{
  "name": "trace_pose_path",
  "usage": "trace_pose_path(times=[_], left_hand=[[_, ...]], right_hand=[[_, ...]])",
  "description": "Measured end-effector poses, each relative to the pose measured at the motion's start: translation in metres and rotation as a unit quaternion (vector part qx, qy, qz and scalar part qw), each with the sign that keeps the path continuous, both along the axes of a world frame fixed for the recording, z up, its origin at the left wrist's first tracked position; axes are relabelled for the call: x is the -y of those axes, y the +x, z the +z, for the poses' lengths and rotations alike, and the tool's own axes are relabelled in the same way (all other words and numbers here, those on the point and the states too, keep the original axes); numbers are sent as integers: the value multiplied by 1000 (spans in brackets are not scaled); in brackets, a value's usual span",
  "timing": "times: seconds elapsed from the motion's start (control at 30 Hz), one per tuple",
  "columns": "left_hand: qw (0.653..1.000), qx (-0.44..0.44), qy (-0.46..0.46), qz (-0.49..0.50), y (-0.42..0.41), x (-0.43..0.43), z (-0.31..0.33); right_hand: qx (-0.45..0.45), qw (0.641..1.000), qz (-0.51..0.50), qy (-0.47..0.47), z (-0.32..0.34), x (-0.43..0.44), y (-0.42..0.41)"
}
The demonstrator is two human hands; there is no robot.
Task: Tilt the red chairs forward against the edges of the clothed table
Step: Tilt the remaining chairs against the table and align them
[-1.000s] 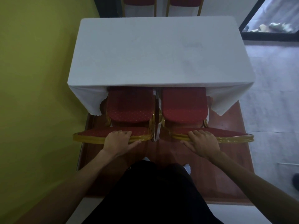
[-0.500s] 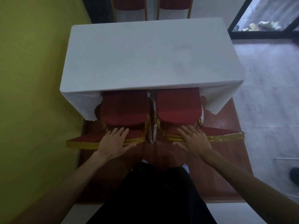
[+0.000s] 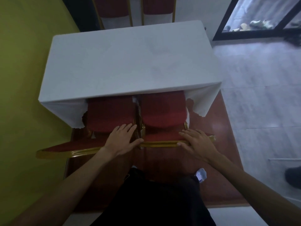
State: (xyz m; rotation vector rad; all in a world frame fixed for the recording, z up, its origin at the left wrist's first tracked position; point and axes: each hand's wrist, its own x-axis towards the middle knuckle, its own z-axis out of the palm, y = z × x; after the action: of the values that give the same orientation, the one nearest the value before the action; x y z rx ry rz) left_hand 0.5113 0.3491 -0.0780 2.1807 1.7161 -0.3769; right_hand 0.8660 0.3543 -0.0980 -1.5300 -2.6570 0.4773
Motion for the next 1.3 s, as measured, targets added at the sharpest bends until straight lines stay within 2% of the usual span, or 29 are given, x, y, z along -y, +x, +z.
trace_pose_path(times=[0.2,0.33,0.5,0.7,0.97,1.1,1.2,1.3], left_hand=[[998,37,12,46,119,-14,1],[997,48,29,60,201,-27,4],[995,47,25,84,289,-44,9],[996,27,23,76,363,-97,15],[999,-15,2,32,418,-212,10],[1000,-9,20,13,436,-293,-2],[999,3,7,35,449,-359,-3],[999,-3,31,43,462,-426,7]], right_hand=[[-4,1000,-12,6,6,-16,145],[35,999,-12,-26,8,-42,245],[29,999,-14,-25,15,-86,332],[41,996,-11,-83,19,-159,388],[98,989,-21,-108,27,-278,425],[108,989,-20,-101,40,-365,443],[121,988,-15,-99,52,-436,458],[120,988,-30,-87,53,-511,472]])
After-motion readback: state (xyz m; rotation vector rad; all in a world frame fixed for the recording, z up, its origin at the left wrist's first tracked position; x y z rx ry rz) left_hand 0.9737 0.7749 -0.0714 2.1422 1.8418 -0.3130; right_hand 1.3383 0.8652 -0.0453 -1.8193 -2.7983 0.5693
